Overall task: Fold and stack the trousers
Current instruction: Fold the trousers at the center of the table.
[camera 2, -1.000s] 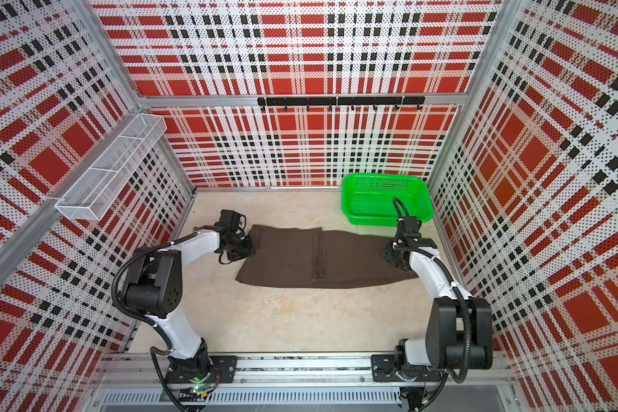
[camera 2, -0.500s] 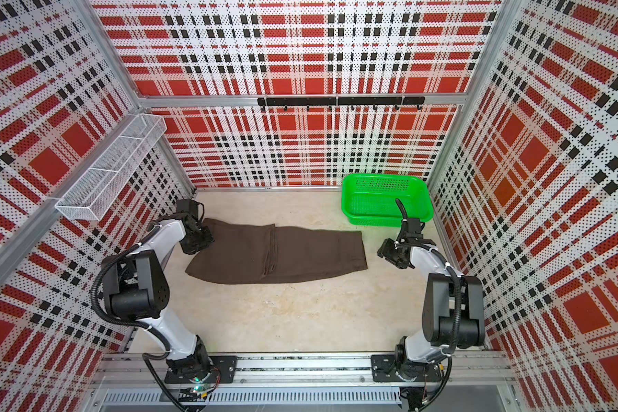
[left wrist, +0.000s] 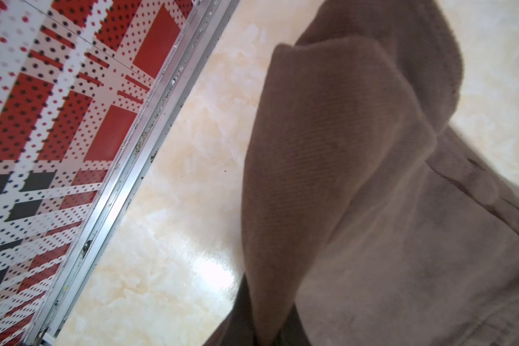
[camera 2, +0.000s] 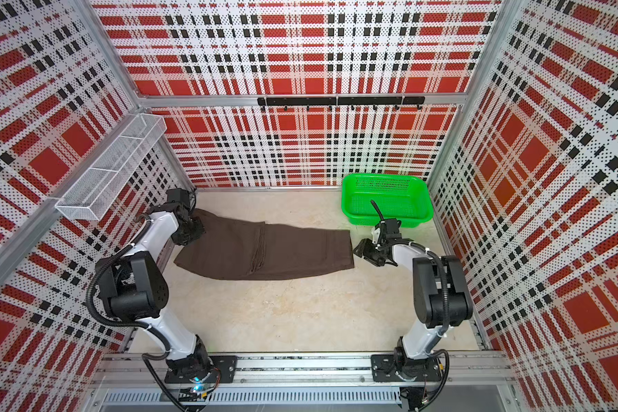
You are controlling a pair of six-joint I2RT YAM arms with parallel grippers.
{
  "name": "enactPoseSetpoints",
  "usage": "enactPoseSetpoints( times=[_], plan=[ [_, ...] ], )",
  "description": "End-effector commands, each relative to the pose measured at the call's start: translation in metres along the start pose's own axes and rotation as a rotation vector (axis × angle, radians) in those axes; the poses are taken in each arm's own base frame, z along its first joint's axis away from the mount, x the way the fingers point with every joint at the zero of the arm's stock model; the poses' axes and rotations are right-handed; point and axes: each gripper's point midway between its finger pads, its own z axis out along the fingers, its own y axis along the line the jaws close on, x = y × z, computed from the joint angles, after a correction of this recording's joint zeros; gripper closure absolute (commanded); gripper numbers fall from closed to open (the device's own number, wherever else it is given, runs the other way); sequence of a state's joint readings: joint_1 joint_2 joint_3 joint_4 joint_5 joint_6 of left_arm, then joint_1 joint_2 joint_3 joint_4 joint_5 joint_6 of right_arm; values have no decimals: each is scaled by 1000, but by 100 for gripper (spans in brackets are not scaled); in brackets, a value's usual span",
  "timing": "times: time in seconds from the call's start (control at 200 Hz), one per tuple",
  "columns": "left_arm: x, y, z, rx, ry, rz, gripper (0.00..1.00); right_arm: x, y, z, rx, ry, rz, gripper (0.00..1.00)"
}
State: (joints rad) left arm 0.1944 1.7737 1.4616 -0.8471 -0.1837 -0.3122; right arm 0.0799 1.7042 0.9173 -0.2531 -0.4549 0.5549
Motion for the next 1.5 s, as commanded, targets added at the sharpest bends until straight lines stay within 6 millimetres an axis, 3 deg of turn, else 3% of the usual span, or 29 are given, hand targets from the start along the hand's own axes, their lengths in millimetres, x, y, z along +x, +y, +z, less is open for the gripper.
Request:
enactPoseSetpoints(
  times=[0.0,0.21,0.376,0.541,0.676,0.867,1.132,1.288,1.493],
  plan=[
    [-7,-7,-13,18,-22,9,100,-2,14,10,-64,-5,3,41],
    [-1,-30,-29,74,-28,44,100,11,18,28,-82,41,-1,42],
    [3,-59,-47,142,-42,74,100,19,19,39,-97,64,8,44],
    [15,-102,-67,256,-37,122,100,24,19,46,-95,79,15,54],
    [28,-141,-86,339,-34,158,100,30,22,50,-100,90,14,72],
    [59,-195,-108,435,-8,225,100,39,25,55,-107,105,8,84],
    [134,-291,-134,590,62,359,100,47,30,61,-123,117,7,87],
    [178,-334,-131,624,125,436,100,48,29,63,-124,119,9,88],
    [211,-374,-123,653,168,485,100,50,29,64,-128,122,12,88]
  ],
)
